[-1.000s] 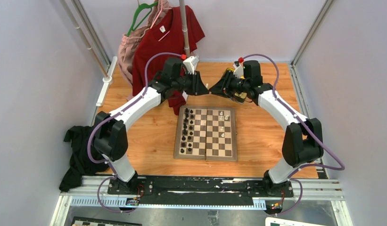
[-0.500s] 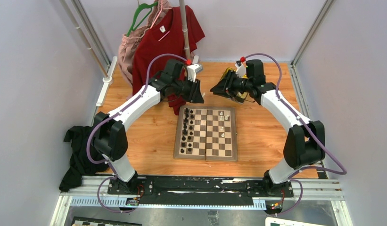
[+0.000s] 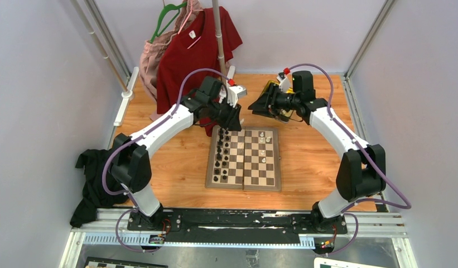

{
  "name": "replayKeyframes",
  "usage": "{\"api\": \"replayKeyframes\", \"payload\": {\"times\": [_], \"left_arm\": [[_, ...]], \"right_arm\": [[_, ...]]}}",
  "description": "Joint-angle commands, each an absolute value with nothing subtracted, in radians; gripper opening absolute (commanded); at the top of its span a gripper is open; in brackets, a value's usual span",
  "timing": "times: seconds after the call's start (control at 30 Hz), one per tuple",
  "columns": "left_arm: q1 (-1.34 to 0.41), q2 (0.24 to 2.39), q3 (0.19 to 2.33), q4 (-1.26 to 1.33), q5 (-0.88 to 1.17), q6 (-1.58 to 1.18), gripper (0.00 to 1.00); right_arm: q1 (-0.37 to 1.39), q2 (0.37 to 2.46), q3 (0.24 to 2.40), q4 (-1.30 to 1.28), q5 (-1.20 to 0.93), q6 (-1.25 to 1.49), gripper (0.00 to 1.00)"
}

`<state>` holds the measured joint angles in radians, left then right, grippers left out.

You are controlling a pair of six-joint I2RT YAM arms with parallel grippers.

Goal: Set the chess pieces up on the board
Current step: Pick up the chess piece from the storage box.

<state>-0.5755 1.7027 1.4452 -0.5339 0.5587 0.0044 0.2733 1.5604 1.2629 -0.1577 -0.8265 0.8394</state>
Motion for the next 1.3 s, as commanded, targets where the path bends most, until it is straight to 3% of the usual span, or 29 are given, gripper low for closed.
{"api": "replayKeyframes", "payload": {"times": [0.0,0.07,0.13,1.27], "left_arm": [[-0.588,1.649,1.442,-0.541,0.545,0.056,0.0],[-0.59,1.646,1.444,-0.541,0.542,0.059,0.0],[-0.591,1.64,1.446,-0.542,0.543,0.064,0.0],[-0.629,1.627,1.479,-0.534,0.574,0.077,0.0]], "right_arm": [[0.261,1.555,1.246,-0.181,-0.879,0.818,0.43],[0.261,1.557,1.243,-0.19,-0.886,0.81,0.52],[0.262,1.558,1.238,-0.194,-0.896,0.804,0.52],[0.326,1.663,1.256,-0.149,-0.945,0.82,0.44]]}}
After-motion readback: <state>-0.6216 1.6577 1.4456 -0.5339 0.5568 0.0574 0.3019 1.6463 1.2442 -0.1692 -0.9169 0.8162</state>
